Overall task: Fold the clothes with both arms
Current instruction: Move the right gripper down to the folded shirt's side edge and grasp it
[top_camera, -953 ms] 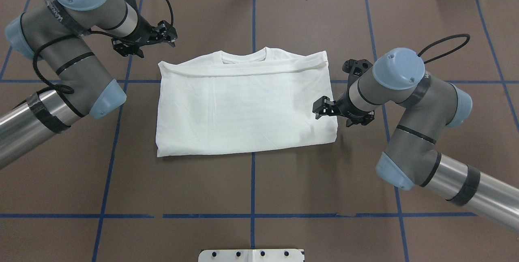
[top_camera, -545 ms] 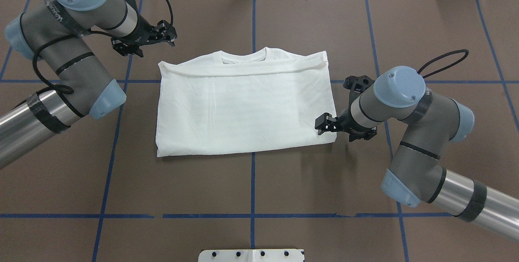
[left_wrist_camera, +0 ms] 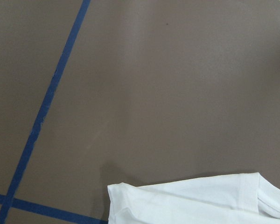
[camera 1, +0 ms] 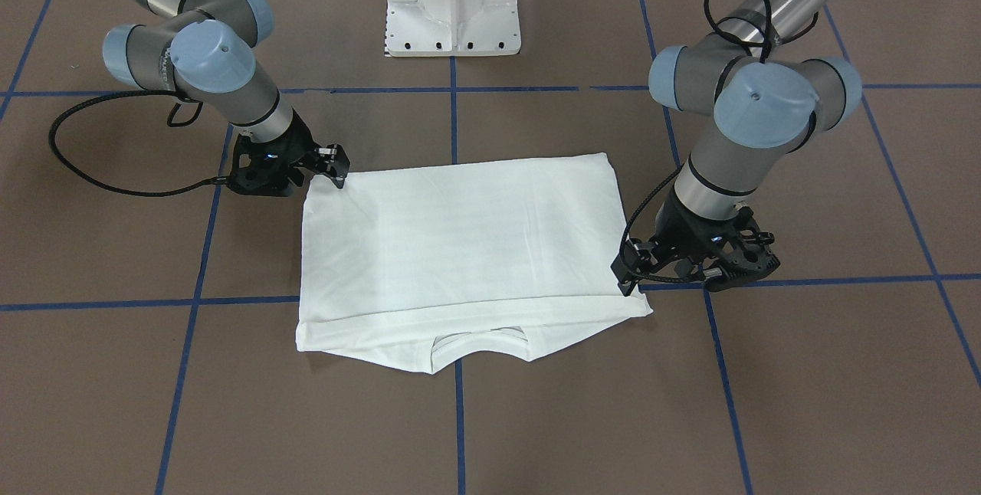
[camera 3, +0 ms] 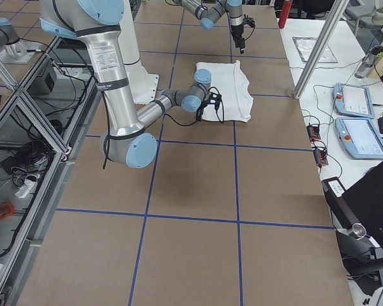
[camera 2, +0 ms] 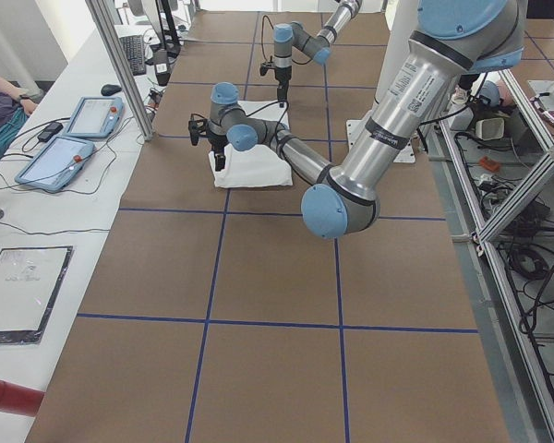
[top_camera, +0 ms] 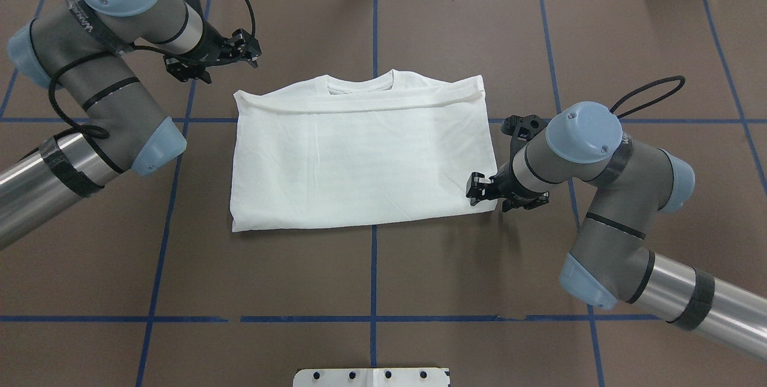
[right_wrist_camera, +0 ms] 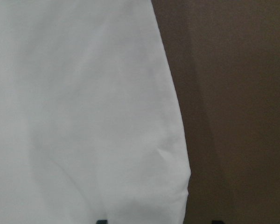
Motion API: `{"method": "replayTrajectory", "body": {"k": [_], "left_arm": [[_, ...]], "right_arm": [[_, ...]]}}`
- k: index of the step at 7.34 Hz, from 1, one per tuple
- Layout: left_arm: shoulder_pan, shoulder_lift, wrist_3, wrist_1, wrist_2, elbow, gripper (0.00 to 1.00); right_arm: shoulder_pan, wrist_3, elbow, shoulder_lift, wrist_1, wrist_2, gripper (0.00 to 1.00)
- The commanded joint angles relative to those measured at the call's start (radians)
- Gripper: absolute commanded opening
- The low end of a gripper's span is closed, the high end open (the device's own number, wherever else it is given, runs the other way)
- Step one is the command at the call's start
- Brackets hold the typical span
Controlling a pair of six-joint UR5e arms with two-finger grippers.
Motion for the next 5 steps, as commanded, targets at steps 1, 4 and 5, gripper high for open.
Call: {"method": "replayTrajectory", "body": {"k": [1, 4, 5], "left_arm": [[0.0, 0.002, 0.0, 0.0, 0.004, 0.0, 0.99], [0.0, 0.002, -0.002, 0.001, 0.005, -0.001, 0.99], [0.0, 0.002, -0.008, 0.001, 0.005, -0.003, 0.99]], "right_arm": [[0.0, 0.001, 0.002, 0.002, -0.003, -0.03, 0.0], [0.007, -0.007, 0.066, -0.057, -0.006, -0.021, 0.0], [0.006, -0.014, 0.12, -0.113, -0.006, -0.021, 0.0]]}}
